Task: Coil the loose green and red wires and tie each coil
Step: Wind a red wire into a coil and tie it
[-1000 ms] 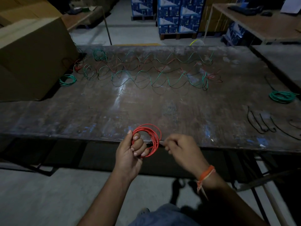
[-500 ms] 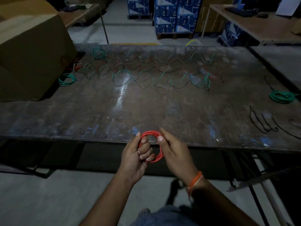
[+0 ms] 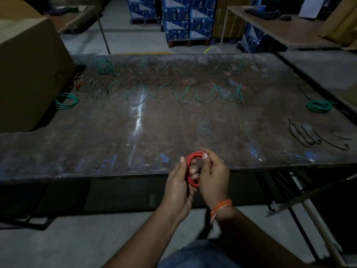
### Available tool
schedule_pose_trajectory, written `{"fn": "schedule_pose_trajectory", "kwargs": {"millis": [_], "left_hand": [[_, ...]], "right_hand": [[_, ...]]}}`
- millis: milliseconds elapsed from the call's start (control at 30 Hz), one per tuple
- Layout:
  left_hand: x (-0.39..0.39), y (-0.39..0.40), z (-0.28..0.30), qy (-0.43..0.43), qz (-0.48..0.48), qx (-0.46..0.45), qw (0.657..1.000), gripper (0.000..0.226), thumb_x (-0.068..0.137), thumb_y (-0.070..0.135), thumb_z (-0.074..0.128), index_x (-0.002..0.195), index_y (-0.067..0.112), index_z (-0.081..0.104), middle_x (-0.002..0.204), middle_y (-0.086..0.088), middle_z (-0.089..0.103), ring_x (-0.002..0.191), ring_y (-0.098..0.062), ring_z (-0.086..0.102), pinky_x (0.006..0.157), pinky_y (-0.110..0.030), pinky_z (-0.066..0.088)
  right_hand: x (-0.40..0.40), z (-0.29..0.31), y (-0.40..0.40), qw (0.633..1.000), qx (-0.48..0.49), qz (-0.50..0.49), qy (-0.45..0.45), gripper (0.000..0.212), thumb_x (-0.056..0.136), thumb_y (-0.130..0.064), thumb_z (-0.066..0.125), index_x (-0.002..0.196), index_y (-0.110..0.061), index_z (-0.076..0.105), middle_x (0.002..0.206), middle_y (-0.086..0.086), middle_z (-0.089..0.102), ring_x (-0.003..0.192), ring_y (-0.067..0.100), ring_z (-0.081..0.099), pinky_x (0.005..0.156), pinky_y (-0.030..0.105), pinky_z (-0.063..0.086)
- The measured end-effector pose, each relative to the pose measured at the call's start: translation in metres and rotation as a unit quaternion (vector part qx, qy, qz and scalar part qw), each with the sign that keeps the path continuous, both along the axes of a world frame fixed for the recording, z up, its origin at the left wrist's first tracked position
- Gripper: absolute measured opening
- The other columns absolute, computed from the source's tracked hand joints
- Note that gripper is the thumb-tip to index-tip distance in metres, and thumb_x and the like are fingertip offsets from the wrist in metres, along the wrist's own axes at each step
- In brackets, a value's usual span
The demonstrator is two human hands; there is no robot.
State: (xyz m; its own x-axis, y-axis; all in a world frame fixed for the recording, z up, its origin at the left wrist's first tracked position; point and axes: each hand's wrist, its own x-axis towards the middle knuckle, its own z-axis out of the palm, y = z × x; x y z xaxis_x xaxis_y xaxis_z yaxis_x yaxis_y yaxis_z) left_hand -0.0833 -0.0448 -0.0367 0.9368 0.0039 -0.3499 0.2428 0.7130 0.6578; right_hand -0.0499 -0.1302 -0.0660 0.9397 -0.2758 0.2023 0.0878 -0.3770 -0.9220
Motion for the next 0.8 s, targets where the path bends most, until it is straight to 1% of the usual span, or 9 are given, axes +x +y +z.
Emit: {"fn": "schedule_pose_trajectory", "kwargs": {"millis": [100,133,200,300,400,533,600,700,800], "left_hand": [[-0.007,0.001,-0.001,-0.058,-0.020,0.062,0.996,0.026,0.096,0.020,0.062,0.115,0.003,0.059,0.093,-0.008,0.069,0.089,-0.020,0.067,0.080,-0.027,0.056],[-0.008,0.002,-0.003,-0.067,-0.018,0.078,0.995,0.031,0.094,0.013,0.065,0.122,0.003,0.056,0.102,-0.011,0.070,0.102,-0.024,0.067,0.091,-0.032,0.054],[-0.006,0.004,-0.008,-0.080,-0.005,0.113,0.990,0.037,0.096,0.008,0.064,0.131,0.004,0.053,0.112,-0.013,0.070,0.110,-0.028,0.064,0.101,-0.039,0.050],[0.001,0.009,-0.013,-0.077,0.032,0.169,0.982,0.031,0.101,0.016,0.055,0.132,0.008,0.057,0.099,-0.009,0.069,0.095,-0.023,0.064,0.092,-0.039,0.051],[0.008,0.010,-0.013,-0.069,0.039,0.137,0.987,0.028,0.104,0.016,0.050,0.128,0.006,0.059,0.083,-0.003,0.063,0.074,-0.011,0.060,0.073,-0.028,0.053],[0.023,0.005,-0.005,-0.052,0.023,0.046,0.997,0.029,0.106,0.012,0.042,0.131,0.007,0.057,0.074,-0.002,0.053,0.054,-0.005,0.042,0.052,-0.018,0.041],[0.037,0.001,-0.003,-0.048,0.019,0.037,0.998,0.030,0.107,0.007,0.037,0.130,0.004,0.057,0.069,-0.003,0.049,0.049,-0.005,0.037,0.046,-0.017,0.035],[0.061,-0.012,-0.002,-0.043,0.009,0.101,0.994,0.031,0.106,0.005,0.036,0.124,0.000,0.060,0.060,-0.001,0.041,0.044,-0.005,0.033,0.040,-0.017,0.031],[0.085,-0.034,0.000,-0.058,-0.011,0.217,0.974,0.029,0.106,0.008,0.037,0.115,-0.002,0.063,0.054,0.003,0.054,0.043,-0.004,0.048,0.043,-0.017,0.041]], "right_hand": [[0.002,0.000,0.005,1.000,0.021,-0.019,-0.012,0.026,0.106,-0.020,0.047,0.106,-0.017,0.073,0.096,0.000,0.073,0.091,0.015,0.069,0.082,0.037,0.057],[0.002,0.001,0.008,0.999,0.030,-0.020,-0.012,0.026,0.106,-0.020,0.047,0.104,-0.017,0.072,0.095,-0.001,0.073,0.090,0.014,0.069,0.081,0.035,0.056],[0.002,0.007,0.012,0.998,0.057,-0.018,-0.001,0.027,0.107,-0.019,0.046,0.102,-0.018,0.072,0.092,-0.003,0.073,0.086,0.010,0.069,0.076,0.029,0.056],[-0.001,0.014,0.017,0.993,0.116,0.003,0.010,0.027,0.108,-0.017,0.045,0.101,-0.018,0.071,0.087,-0.003,0.073,0.076,0.003,0.069,0.067,0.017,0.053],[0.000,0.014,0.017,0.991,0.130,0.013,0.012,0.026,0.108,-0.019,0.045,0.105,-0.022,0.071,0.090,-0.006,0.074,0.084,0.001,0.069,0.073,0.015,0.052],[0.008,0.010,0.007,0.981,0.189,0.025,0.023,0.027,0.108,-0.021,0.044,0.115,-0.023,0.070,0.102,-0.003,0.075,0.095,0.012,0.071,0.081,0.031,0.057],[0.014,0.007,-0.003,0.976,0.214,0.034,0.027,0.028,0.109,-0.021,0.043,0.120,-0.025,0.069,0.106,-0.002,0.074,0.095,0.013,0.070,0.080,0.034,0.056],[0.027,0.008,-0.020,0.958,0.279,0.031,0.055,0.030,0.106,-0.012,0.046,0.114,-0.023,0.073,0.094,0.016,0.071,0.077,0.018,0.061,0.071,0.035,0.050],[0.046,0.012,-0.045,0.940,0.335,0.023,0.064,0.029,0.101,-0.004,0.045,0.113,-0.007,0.071,0.103,0.032,0.067,0.086,0.031,0.063,0.079,0.040,0.053]]}}
